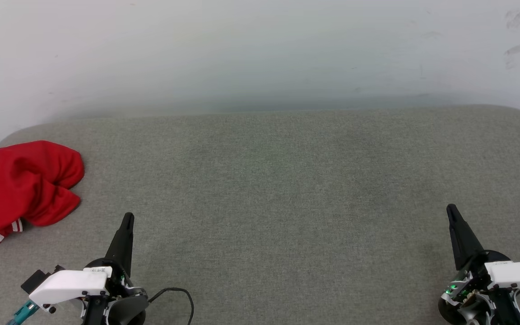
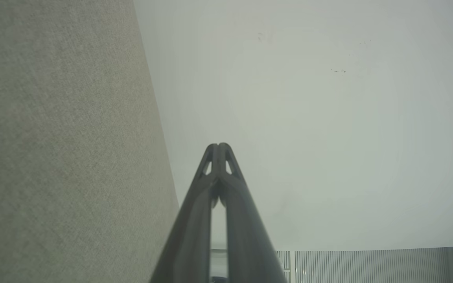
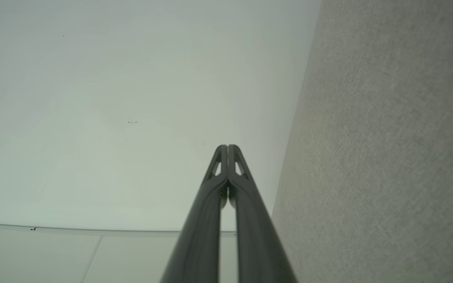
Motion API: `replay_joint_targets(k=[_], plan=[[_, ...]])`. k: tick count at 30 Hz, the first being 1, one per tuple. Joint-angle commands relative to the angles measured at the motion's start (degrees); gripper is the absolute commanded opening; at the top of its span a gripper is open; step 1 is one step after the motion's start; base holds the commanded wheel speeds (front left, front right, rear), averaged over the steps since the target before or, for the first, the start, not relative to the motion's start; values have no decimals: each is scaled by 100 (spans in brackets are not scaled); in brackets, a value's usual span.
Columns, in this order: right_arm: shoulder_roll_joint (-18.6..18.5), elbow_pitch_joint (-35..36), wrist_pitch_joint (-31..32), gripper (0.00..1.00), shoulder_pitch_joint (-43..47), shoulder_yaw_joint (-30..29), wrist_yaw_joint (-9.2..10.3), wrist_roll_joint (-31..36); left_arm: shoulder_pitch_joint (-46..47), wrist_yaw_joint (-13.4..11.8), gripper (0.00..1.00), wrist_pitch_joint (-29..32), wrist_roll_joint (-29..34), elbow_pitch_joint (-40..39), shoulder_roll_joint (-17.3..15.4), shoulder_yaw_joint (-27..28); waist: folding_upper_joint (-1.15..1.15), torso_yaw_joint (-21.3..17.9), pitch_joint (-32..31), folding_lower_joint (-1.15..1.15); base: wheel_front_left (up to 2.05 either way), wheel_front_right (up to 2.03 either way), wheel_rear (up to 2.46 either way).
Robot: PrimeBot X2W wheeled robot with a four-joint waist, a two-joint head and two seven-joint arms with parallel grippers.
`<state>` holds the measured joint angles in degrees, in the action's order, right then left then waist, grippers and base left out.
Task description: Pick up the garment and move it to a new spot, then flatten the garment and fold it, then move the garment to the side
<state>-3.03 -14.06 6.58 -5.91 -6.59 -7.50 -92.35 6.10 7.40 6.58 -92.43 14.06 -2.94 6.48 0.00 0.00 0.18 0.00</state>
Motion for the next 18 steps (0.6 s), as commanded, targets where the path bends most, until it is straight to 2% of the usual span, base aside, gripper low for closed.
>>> replay_joint_targets(k=[1, 18], plan=[[28, -2, 1, 0, -64, 2, 2, -10, 34, 17, 0, 16, 13, 3, 9, 23, 0, 0, 0, 0, 0, 0, 0], [29, -2, 0, 0, -64, 3, 2, -10, 34, 17, 0, 13, 11, 3, 9, 20, 0, 0, 0, 0, 0, 0, 0]])
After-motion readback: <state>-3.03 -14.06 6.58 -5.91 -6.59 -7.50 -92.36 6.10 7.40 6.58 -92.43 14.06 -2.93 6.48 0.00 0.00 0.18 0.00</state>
